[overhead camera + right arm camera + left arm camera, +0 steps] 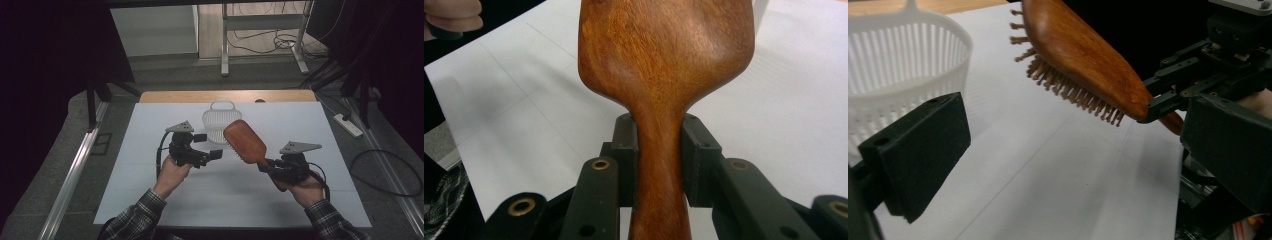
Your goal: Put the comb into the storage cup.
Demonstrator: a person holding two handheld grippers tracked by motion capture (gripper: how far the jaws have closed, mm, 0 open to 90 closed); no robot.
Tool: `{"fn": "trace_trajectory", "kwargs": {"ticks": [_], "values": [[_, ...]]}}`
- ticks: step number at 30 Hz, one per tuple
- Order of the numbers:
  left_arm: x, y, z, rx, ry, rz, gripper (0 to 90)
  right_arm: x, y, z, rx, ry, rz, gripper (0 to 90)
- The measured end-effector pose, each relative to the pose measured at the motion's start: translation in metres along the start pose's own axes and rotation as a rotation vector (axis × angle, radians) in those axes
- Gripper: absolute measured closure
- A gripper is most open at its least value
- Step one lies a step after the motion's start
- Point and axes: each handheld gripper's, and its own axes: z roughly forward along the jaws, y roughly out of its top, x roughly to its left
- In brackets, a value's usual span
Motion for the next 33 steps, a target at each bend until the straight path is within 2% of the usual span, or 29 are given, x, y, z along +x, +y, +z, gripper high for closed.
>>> {"fn": "trace_trajectory", "kwargs": {"ticks": [10, 15, 23, 26, 28, 33], "values": [[-0.002, -0.001, 0.007, 0.005, -0.002, -0.006, 0.0, 0.013, 0.001, 0.010, -0.020, 0.037, -0.014, 71.9], [0.004, -0.003, 0.014, 0.028, -0.018, -0.041, 0.0, 0.021, 0.002, 0.015, -0.030, 0.048, -0.033, 71.9], [0.006, -0.004, 0.019, 0.040, -0.033, -0.067, 0.0, 0.031, 0.003, 0.021, -0.041, 0.065, -0.053, 71.9], [0.006, -0.004, 0.020, 0.034, -0.051, -0.081, 0.0, 0.034, 0.003, 0.022, -0.040, 0.070, -0.059, 71.9], [0.008, -0.004, 0.021, 0.022, -0.077, -0.097, 0.0, 0.036, 0.003, 0.024, -0.044, 0.078, -0.064, 71.9], [0.008, -0.005, 0.024, 0.022, -0.096, -0.114, 0.0, 0.039, 0.003, 0.026, -0.050, 0.082, -0.075, 71.8]]}}
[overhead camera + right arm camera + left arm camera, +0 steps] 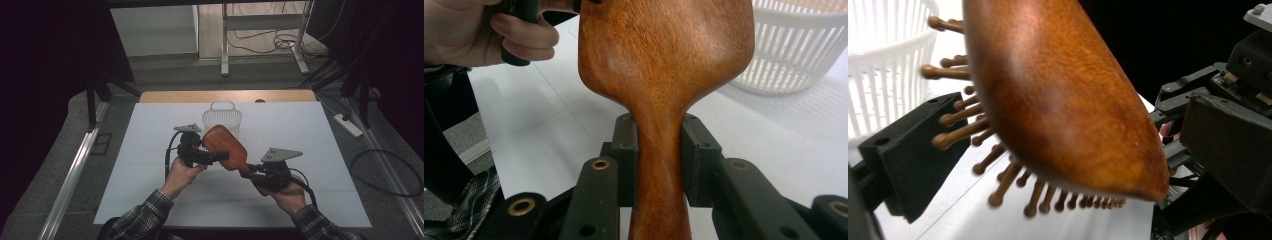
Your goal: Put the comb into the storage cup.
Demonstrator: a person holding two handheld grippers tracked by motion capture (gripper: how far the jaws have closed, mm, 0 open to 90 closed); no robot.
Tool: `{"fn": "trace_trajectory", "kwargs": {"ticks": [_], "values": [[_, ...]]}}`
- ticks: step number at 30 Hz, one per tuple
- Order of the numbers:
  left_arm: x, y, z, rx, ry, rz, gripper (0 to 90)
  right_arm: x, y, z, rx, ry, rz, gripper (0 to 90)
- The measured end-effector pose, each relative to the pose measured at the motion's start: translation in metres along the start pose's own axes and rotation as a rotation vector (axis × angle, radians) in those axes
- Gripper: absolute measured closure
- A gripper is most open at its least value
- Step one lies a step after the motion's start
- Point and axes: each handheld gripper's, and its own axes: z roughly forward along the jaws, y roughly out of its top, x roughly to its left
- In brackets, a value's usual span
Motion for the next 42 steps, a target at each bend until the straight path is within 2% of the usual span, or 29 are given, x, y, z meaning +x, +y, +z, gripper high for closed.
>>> {"fn": "trace_trajectory", "kwargs": {"ticks": [3, 4, 8, 10, 11, 12, 14, 15, 16, 19, 22, 27, 32, 34, 36, 37, 39, 40, 42], "values": [[0.001, -0.001, 0.001, -0.001, -0.015, -0.013, 2.3, 0.001, 0.000, 0.001, -0.010, 0.006, -0.004, 71.9], [0.002, -0.001, 0.002, -0.002, -0.037, -0.032, 3.5, 0.002, 0.000, 0.001, -0.015, 0.004, -0.014, 71.8], [0.003, -0.002, 0.002, -0.003, -0.089, -0.060, 10.3, 0.004, 0.000, 0.002, -0.029, 0.011, -0.028, 71.8], [0.003, -0.002, 0.002, -0.005, -0.095, -0.063, 16.2, 0.004, 0.000, 0.001, -0.032, 0.011, -0.031, 71.8], [0.003, -0.002, 0.001, -0.003, -0.103, -0.064, 16.2, 0.004, 0.000, 0.001, -0.033, 0.009, -0.033, 71.8], [0.003, -0.002, 0.001, -0.003, -0.112, -0.062, 26.0, 0.004, 0.000, 0.001, -0.037, 0.010, -0.038, 71.9], [0.003, -0.002, 0.001, -0.005, -0.133, -0.088, 29.0, 0.004, 0.000, 0.001, -0.037, 0.012, -0.040, 71.9], [0.003, -0.002, 0.001, -0.005, -0.133, -0.088, 31.1, 0.004, 0.000, 0.001, -0.036, 0.012, -0.044, 71.9], [0.004, -0.002, 0.000, -0.009, -0.149, -0.108, 31.1, 0.004, 0.000, 0.001, -0.036, 0.012, -0.044, 71.9], [0.009, -0.004, -0.001, -0.024, -0.203, -0.165, 39.3, 0.004, -0.001, 0.002, -0.023, 0.012, -0.052, 72.0], [0.010, -0.003, -0.001, -0.014, -0.229, -0.175, 45.9, 0.004, -0.002, 0.005, 0.000, 0.009, -0.059, 72.1], [0.009, -0.003, -0.001, -0.005, -0.243, -0.177, 51.7, 0.004, -0.002, 0.008, 0.022, 0.009, -0.065, 72.1], [0.013, -0.005, 0.000, -0.013, -0.267, -0.186, 53.0, 0.005, -0.001, 0.009, 0.030, -0.006, -0.078, 71.6], [0.012, -0.004, 0.000, -0.016, -0.258, -0.177, 53.0, 0.004, -0.001, 0.009, 0.030, -0.009, -0.076, 71.0], [0.007, -0.003, -0.001, -0.012, -0.211, -0.144, 52.9, 0.003, -0.001, 0.009, 0.040, -0.002, -0.062, 65.1], [0.007, -0.003, -0.001, -0.011, -0.202, -0.138, 52.8, 0.002, -0.001, 0.009, 0.040, -0.004, -0.057, 62.4], [0.007, -0.003, -0.001, -0.015, -0.199, -0.144, 52.8, 0.001, 0.000, 0.009, 0.044, -0.012, -0.052, 60.2], [0.008, -0.003, -0.001, -0.022, -0.200, -0.149, 52.8, -0.001, 0.000, 0.009, 0.061, -0.036, -0.047, 55.1], [0.009, -0.003, -0.003, -0.025, -0.189, -0.151, 52.7, -0.003, 0.000, 0.009, 0.085, -0.037, -0.043, 49.8]]}}
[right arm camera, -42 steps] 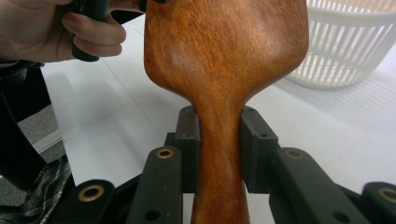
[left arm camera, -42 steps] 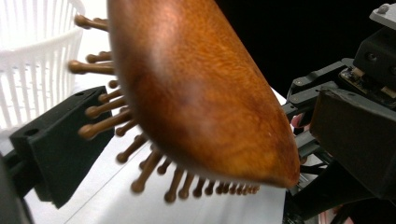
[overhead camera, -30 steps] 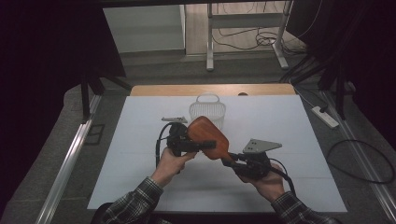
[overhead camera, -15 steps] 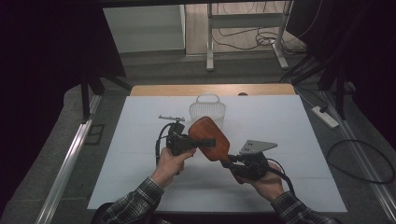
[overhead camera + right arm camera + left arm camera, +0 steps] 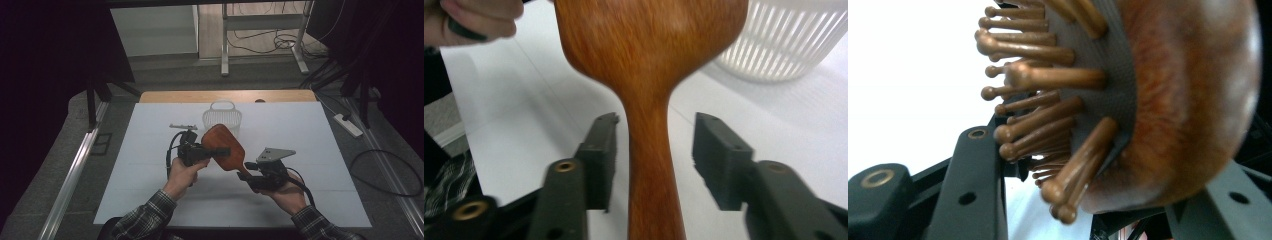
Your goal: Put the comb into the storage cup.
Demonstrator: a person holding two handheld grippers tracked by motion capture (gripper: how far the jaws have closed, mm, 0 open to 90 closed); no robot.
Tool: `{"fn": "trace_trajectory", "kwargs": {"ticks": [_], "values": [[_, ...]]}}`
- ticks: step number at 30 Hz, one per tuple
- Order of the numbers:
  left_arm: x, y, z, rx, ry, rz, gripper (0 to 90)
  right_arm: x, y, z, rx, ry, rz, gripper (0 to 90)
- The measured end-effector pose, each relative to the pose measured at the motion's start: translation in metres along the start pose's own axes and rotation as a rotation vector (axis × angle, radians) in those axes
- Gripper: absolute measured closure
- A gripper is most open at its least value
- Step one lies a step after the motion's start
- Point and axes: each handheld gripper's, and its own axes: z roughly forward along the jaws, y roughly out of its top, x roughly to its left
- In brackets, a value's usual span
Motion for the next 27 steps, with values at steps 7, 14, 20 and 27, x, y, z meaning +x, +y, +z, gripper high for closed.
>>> {"fn": "trace_trajectory", "kwargs": {"ticks": [7, 14, 20, 27], "values": [[-0.004, 0.004, -0.004, -0.001, 0.046, 0.045, 52.5, -0.006, 0.001, 0.000, 0.015, 0.051, 0.017, 30.2], [-0.007, 0.010, -0.010, -0.001, 0.088, 0.067, 52.4, -0.008, 0.000, -0.002, 0.027, 0.092, 0.041, 19.5], [-0.006, 0.014, -0.015, -0.003, 0.118, 0.080, 52.3, -0.010, -0.003, -0.005, 0.053, 0.051, 0.017, 10.3], [-0.006, 0.020, -0.018, -0.010, 0.134, 0.092, 52.2, -0.013, -0.007, -0.007, 0.084, 0.024, 0.008, 1.8]]}}
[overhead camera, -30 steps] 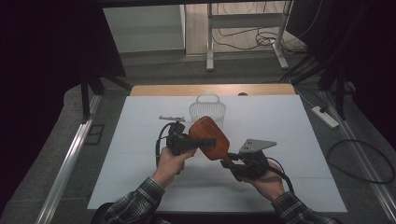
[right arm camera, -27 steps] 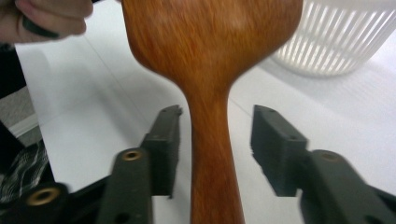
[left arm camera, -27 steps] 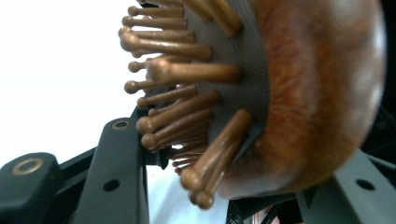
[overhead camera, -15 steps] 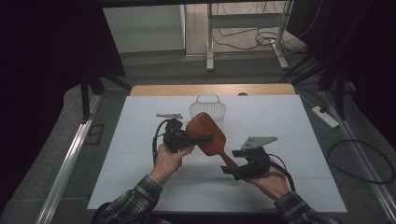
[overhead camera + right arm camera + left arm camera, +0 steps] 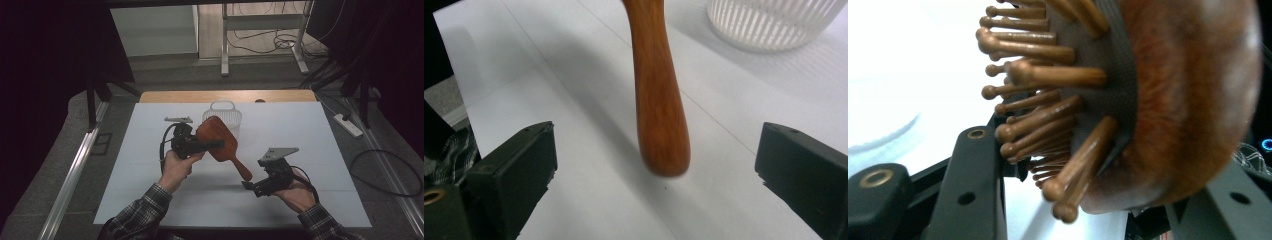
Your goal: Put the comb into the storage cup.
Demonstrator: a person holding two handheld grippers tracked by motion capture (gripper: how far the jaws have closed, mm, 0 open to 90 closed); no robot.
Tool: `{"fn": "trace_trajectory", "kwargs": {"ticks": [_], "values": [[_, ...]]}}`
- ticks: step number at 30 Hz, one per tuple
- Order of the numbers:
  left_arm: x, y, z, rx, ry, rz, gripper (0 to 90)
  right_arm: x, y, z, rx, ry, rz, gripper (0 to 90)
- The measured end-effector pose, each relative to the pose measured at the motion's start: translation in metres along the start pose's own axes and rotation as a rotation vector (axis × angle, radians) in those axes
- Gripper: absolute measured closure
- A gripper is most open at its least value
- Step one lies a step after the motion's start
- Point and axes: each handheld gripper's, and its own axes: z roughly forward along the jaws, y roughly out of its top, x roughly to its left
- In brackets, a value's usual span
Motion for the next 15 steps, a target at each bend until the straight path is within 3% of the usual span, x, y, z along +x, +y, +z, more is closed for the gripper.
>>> {"fn": "trace_trajectory", "kwargs": {"ticks": [11, 15], "values": [[0.000, 0.012, -0.010, -0.006, 0.037, 0.016, 52.1, -0.009, -0.009, -0.011, 0.021, -0.011, -0.004, 0.0], [0.003, 0.016, -0.015, -0.021, 0.042, 0.004, 52.1, -0.013, -0.012, -0.015, 0.017, -0.017, 0.009, 0.0]]}}
